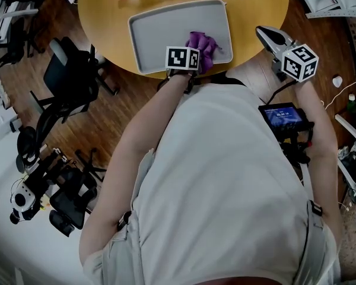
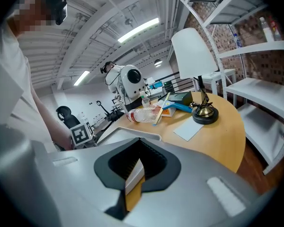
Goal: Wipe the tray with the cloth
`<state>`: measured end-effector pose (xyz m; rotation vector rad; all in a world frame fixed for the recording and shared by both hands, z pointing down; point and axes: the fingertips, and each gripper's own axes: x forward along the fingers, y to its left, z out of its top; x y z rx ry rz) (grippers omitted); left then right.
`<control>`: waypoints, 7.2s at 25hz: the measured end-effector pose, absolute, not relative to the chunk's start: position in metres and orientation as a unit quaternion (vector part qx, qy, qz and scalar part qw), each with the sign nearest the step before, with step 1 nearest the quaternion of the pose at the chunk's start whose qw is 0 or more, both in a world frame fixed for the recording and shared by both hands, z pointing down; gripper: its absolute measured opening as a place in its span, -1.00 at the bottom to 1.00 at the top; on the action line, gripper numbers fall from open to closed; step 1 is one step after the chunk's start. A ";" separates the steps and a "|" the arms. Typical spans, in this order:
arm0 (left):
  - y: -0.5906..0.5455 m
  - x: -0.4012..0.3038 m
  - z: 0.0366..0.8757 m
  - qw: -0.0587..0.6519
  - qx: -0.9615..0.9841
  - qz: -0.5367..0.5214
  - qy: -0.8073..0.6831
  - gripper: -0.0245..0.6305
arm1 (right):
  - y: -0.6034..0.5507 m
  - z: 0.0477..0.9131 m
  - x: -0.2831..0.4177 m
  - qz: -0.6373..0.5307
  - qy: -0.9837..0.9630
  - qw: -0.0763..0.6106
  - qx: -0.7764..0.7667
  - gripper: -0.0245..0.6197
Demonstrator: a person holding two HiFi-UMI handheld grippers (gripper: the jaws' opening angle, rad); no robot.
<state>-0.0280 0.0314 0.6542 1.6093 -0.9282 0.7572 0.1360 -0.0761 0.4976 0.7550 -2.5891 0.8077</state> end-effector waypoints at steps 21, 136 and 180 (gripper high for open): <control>0.063 -0.190 0.659 0.551 0.622 0.255 -0.494 -0.83 | -0.074 0.485 0.073 0.261 -0.920 0.163 0.242 -0.92; 0.038 -0.139 0.665 0.084 0.801 0.592 -0.036 -0.84 | -0.060 0.497 0.121 0.292 -0.880 0.157 0.339 -0.91; -0.077 -0.112 0.668 -0.013 0.755 0.648 -0.106 -0.84 | -0.050 0.517 0.153 0.321 -0.854 0.151 0.380 -0.92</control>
